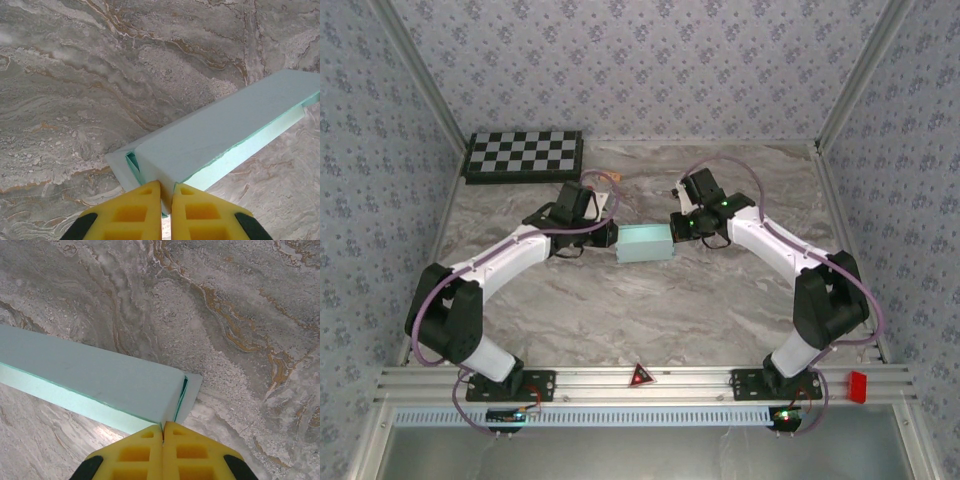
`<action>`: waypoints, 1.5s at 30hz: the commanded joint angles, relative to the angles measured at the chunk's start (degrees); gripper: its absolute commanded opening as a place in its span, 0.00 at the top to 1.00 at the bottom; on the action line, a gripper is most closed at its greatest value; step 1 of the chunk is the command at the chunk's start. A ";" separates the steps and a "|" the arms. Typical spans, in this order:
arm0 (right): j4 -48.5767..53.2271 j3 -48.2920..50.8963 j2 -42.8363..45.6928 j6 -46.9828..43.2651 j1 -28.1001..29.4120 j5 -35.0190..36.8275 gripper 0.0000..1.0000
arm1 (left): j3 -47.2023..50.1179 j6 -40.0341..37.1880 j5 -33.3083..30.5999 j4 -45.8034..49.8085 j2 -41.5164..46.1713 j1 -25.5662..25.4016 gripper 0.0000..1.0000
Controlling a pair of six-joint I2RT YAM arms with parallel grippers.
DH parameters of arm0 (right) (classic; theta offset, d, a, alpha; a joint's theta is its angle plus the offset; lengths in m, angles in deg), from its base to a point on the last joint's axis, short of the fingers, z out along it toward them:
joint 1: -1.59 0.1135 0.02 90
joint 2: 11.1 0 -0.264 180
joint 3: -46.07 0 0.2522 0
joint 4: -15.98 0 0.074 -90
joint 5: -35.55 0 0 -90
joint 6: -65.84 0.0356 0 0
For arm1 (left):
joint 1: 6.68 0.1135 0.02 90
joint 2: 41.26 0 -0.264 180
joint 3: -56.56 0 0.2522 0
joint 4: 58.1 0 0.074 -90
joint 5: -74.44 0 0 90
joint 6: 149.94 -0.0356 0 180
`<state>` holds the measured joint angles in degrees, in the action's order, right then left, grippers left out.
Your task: Fold the paper box
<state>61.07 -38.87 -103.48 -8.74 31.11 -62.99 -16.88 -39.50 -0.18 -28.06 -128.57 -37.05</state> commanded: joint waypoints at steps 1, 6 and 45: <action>1.45 2.34 -0.61 0.16 1.18 -2.87 0.95 | 2.53 -0.41 0.09 4.79 -0.48 -1.36 0.90; 1.36 2.36 -0.55 0.13 1.50 -3.09 0.95 | 3.59 -0.41 -0.59 4.86 -0.41 -2.06 0.89; 1.33 -2.20 4.89 0.13 -1.66 -4.03 0.63 | -2.10 -0.76 -1.74 5.58 7.48 -1.73 0.55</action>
<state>62.28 -38.92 -99.20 -8.74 30.10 -65.98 -17.27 -41.46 -2.32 -21.57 -122.86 -39.26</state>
